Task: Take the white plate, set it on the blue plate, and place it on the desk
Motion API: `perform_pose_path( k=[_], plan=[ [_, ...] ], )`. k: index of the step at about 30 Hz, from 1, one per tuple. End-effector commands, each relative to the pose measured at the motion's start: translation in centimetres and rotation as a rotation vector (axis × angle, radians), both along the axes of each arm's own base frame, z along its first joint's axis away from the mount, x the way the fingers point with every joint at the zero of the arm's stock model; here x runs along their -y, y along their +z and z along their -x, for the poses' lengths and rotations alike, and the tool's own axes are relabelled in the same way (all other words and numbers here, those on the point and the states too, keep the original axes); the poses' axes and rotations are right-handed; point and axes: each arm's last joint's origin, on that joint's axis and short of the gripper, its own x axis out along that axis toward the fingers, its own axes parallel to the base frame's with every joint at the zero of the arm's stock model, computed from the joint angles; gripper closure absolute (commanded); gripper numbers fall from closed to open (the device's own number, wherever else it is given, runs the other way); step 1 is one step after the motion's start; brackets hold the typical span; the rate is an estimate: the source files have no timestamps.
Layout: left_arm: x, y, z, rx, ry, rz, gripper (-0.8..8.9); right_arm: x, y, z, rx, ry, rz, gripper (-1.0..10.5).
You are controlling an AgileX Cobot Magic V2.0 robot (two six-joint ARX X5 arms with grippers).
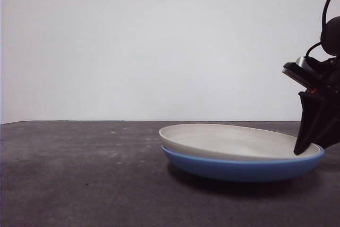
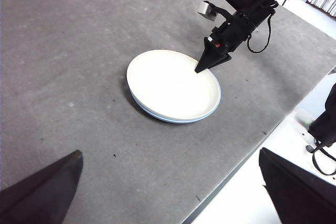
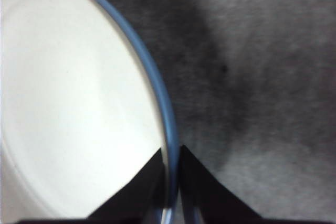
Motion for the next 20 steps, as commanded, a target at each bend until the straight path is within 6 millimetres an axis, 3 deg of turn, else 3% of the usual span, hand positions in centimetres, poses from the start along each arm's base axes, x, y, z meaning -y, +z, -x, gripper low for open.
perform_pose_path(
  k=[1,14,20],
  plan=[
    [0.0,0.3,0.0,0.024,-0.013,0.002,1.96,-0.7,1.2,-0.8,0.037,0.030,-0.021,9.4],
    [0.1,0.5,0.0,0.054,-0.022,0.005,1.96,-6.5,5.1,-1.9,0.099,0.076,0.022,9.4],
    [0.1,0.5,0.0,0.081,-0.039,-0.018,1.96,-8.8,4.8,-2.5,0.082,0.103,0.014,9.4]
  ],
)
